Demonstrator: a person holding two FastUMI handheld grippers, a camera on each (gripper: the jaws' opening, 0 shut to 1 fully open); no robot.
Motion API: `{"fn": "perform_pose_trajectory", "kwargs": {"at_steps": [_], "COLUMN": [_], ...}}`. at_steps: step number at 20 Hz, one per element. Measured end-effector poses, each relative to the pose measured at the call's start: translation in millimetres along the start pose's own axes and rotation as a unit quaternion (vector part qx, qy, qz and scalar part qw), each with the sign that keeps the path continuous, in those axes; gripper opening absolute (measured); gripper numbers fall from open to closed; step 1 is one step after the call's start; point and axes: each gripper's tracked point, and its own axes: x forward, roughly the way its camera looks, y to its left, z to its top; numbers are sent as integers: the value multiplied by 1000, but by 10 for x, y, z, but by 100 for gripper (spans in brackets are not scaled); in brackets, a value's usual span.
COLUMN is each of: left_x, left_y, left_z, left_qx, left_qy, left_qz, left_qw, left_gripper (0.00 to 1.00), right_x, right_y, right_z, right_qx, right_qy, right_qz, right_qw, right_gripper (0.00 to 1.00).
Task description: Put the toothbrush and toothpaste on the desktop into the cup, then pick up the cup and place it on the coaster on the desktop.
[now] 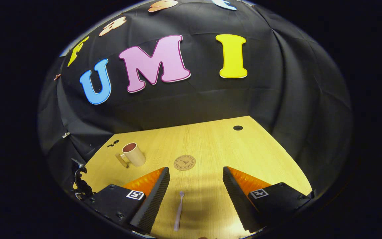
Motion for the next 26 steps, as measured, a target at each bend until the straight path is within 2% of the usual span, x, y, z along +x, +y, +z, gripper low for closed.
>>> {"fn": "perform_pose_trajectory", "kwargs": {"at_steps": [1,3,4,5,8,9,10,13,14,15,17,21,26], "left_x": [31,17,29,19,4,11,-3,-26,-41,-68,-163,-415,-670], "left_y": [-10,-42,-58,-62,-100,-115,-124,-117,-112,-106,-75,70,165], "left_z": [-11,-4,8,-8,11,10,16,-5,-5,-6,40,153,143], "left_qx": [10,19,21,26,50,55,57,44,36,28,13,35,23], "left_qy": [-1,7,11,19,26,28,30,37,39,39,30,6,1], "left_qz": [4,2,-3,-4,-11,-17,-22,-34,-37,-39,-43,-25,-16], "left_qw": [1000,1000,1000,999,998,998,998,998,998,998,999,999,1000], "left_gripper": [48,45,47,34,25,17,22,20,24,19,19,19,19], "right_x": [6,14,13,23,42,48,52,98,114,127,176,313,434], "right_y": [22,58,64,64,84,90,101,174,204,228,281,337,332], "right_z": [-50,-170,-225,-289,-485,-546,-601,-772,-823,-882,-991,-1156,-1489], "right_qx": [0,1,4,8,16,14,10,-3,-6,-6,-7,-20,-38], "right_qy": [9,30,39,49,82,93,103,129,138,146,162,181,220], "right_qz": [1,1,0,0,-1,-2,-1,4,6,7,9,2,-18], "right_qw": [1000,1000,999,999,996,996,995,992,990,989,987,983,975], "right_gripper": [98,98,98,98,99,99,98,98,98,98,98,98,99]}}
